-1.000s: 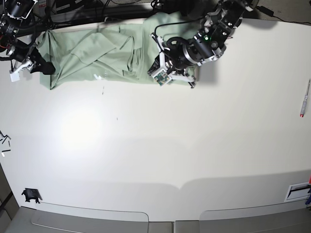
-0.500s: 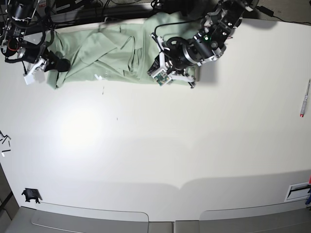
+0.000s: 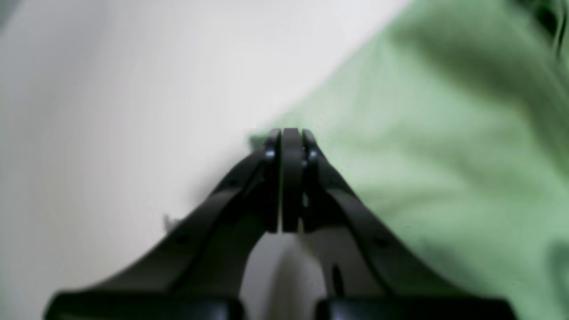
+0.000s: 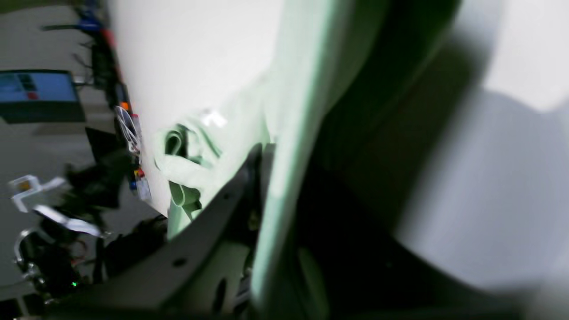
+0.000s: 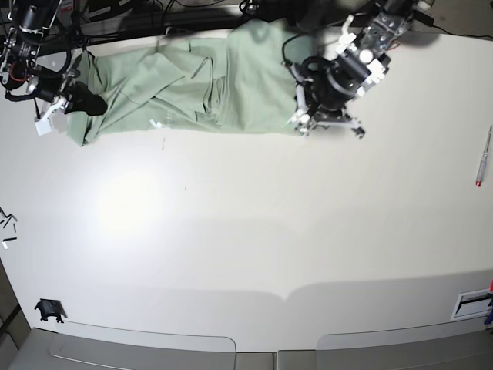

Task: Fold the T-shirt properly
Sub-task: 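Fold the collar end over onto the bundle with the right gripper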

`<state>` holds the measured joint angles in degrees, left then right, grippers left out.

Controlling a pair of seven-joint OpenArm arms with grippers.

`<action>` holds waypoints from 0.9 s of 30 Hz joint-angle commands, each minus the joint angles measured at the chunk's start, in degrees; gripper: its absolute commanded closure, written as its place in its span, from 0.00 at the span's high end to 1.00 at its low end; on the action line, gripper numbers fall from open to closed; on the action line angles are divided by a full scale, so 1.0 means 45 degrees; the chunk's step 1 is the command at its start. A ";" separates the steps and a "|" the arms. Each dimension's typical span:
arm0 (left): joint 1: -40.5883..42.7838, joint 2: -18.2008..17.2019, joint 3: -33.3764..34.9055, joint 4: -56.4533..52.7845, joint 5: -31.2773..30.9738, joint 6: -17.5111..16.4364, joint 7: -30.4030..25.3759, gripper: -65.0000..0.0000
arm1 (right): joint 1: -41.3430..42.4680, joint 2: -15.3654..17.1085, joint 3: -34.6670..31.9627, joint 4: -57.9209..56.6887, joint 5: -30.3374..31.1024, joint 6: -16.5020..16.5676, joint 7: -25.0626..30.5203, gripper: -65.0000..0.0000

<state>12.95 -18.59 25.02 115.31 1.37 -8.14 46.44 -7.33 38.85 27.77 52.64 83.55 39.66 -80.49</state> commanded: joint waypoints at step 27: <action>0.4138 -0.0146 -0.7227 0.0253 -0.3667 -0.1588 -0.0806 0.00 | -0.2531 -0.7203 -0.0500 1.3464 -0.0180 0.0076 0.0108 0.00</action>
<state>31.62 -18.76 -7.20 115.37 -14.81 -15.25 43.90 -19.07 6.04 25.30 112.33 81.23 39.70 -80.97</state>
